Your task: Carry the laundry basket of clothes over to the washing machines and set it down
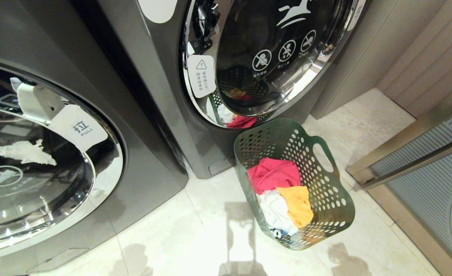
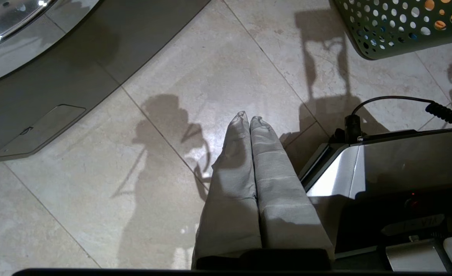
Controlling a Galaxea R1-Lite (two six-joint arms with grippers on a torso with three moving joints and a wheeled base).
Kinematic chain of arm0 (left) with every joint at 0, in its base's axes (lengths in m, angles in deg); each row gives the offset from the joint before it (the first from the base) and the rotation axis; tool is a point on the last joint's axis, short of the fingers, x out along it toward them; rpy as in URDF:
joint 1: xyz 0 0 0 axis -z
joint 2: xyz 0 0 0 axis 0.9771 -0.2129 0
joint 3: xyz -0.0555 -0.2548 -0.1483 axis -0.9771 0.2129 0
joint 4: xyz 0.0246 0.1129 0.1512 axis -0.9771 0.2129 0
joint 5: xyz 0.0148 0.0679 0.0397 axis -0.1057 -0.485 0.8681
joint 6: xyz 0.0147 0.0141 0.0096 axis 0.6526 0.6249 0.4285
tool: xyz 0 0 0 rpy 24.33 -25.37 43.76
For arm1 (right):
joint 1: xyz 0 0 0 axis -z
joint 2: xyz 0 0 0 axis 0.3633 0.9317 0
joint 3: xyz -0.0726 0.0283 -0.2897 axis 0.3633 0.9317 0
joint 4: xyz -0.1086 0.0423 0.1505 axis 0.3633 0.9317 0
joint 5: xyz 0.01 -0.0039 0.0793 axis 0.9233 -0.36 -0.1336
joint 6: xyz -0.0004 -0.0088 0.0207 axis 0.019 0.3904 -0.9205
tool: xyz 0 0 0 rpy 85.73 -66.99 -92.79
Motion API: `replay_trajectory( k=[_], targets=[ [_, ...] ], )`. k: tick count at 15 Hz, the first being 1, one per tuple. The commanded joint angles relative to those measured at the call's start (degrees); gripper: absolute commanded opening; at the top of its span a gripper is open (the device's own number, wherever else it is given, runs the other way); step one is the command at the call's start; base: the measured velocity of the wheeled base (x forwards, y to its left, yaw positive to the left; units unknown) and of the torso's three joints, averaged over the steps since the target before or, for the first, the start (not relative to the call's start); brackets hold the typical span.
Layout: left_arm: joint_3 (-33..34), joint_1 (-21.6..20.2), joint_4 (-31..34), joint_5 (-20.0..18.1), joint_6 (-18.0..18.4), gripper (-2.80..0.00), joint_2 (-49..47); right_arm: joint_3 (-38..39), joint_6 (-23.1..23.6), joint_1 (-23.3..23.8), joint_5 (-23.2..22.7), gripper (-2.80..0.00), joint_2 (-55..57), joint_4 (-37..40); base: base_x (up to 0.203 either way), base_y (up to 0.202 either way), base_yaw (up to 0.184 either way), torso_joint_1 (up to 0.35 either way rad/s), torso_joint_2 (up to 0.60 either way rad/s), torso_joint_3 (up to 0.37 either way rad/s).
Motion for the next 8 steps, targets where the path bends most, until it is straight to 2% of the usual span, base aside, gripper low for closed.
replay_trajectory(
  k=[1, 2, 4, 6, 8],
  targets=[
    [0.1, 0.2, 0.1, 0.2, 0.0, -2.8, -0.1, -0.6, -0.7, 2.3, 0.5, -2.8, 0.7, 1.2, 0.0, 0.0, 0.0, 0.0, 0.0, 0.0],
    [0.0, -0.2, 0.3, 0.3, 1.1, -2.8, -0.1, -0.6, -0.9, 2.3, 0.6, -2.8, 1.0, 1.3, 0.0, 0.0, 0.0, 0.0, 0.0, 0.0],
    [-0.5, -2.4, 1.9, -0.6, 5.7, -2.8, -1.0, -0.5, -0.7, 2.4, 0.6, -2.8, -0.5, 1.0, 0.0, 0.0, 0.0, 0.0, 0.0, 0.0],
    [-0.6, -3.0, 1.9, -0.8, 5.8, -2.8, -0.3, -0.1, -0.8, 2.4, -2.2, -2.8, -0.5, 0.7, 0.0, 0.0, 0.0, 0.0, 0.0, 0.0],
    [-0.4, -3.6, 1.6, -0.8, 5.3, -2.8, 0.0, 0.0, -2.7, 2.1, -2.3, -2.8, -0.4, 0.8, 0.0, 0.0, 0.0, 0.0, 0.0, 0.0]
  ],
)
